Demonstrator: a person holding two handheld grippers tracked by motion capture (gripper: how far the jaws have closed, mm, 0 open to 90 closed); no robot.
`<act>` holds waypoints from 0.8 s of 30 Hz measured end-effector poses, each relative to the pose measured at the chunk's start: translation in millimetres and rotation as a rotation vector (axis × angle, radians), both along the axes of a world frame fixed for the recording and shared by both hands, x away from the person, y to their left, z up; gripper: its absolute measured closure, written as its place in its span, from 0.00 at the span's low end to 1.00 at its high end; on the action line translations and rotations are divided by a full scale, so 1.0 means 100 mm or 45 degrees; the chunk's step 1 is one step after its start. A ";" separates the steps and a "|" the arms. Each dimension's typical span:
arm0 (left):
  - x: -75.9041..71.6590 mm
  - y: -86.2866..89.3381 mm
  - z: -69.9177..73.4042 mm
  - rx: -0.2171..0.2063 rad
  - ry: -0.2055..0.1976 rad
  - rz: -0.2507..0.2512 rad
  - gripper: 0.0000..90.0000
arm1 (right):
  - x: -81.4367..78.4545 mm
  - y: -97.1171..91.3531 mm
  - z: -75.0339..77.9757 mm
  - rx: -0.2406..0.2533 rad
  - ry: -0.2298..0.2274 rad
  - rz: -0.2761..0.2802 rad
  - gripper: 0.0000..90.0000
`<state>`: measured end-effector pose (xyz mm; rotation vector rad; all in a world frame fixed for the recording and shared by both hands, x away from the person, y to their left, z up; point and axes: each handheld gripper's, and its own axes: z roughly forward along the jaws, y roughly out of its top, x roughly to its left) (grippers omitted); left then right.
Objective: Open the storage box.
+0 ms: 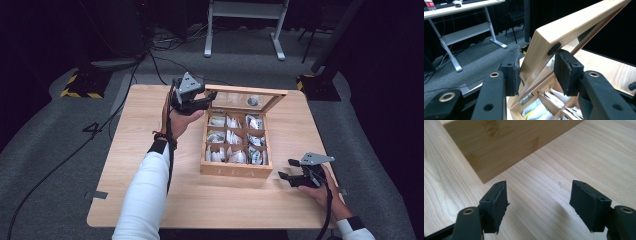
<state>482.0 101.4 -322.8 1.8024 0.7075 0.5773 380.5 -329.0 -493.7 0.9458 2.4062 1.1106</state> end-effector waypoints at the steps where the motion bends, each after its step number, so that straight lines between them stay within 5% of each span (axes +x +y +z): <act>1: 0.00 0.00 0.00 0.000 0.000 0.000 0.64 | 0.00 0.00 0.00 0.000 0.000 0.000 0.34; 24: 0.54 -0.11 0.08 0.009 0.024 0.100 0.65 | 0.02 0.03 -0.10 -0.016 0.033 0.052 0.29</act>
